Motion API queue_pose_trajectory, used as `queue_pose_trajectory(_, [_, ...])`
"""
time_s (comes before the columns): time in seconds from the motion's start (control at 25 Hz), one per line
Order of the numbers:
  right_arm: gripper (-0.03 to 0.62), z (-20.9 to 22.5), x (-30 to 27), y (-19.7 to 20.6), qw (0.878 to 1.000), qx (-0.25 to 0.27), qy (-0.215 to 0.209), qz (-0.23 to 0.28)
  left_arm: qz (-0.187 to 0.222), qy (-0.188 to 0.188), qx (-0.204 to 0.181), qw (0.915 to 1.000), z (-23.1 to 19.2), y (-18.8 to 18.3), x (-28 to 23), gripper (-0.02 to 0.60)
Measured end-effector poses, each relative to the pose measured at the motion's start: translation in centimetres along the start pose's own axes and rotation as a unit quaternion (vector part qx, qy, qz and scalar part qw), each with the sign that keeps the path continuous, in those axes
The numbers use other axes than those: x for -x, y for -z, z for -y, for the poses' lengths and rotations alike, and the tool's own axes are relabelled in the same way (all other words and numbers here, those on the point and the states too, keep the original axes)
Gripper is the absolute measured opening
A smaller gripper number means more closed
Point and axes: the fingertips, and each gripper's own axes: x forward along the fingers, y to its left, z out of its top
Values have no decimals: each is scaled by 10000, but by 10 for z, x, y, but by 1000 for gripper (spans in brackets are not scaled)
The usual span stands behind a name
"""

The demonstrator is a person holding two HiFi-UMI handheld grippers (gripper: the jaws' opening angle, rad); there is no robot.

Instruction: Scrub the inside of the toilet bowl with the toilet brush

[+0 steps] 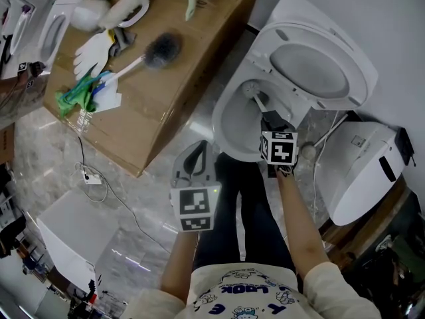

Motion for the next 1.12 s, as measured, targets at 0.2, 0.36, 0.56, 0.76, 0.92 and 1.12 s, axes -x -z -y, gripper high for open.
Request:
queue_pose_trajectory(0.2, [164, -6, -2, 8, 9997, 202, -123, -111, 31, 20, -2, 10000, 1, -1, 0, 2])
queue_pose_trajectory(0.36, [164, -13, -1, 15, 9991, 330, -204, -171, 50, 41, -5, 10000, 4, -2, 1, 2])
queue_pose_trajectory(0.56, [164, -23, 2, 24, 9980, 476, -328, -266, 63, 66, -6, 10000, 6, -2, 3, 2])
queue_pose_trajectory(0.76, [164, -35, 9, 37, 9947, 806, -493, -393, 81, 74, 12, 9999, 11, -2, 6, 2])
queue_pose_trajectory(0.92, [164, -44, 17, 49, 9926, 891, -664, -493, 114, 101, 1, 9999, 15, -3, 7, 2])
queue_pose_trajectory(1.12, [164, -57, 29, 64, 9887, 1065, -906, -551, 141, 122, -10, 9998, 20, -3, 11, 2])
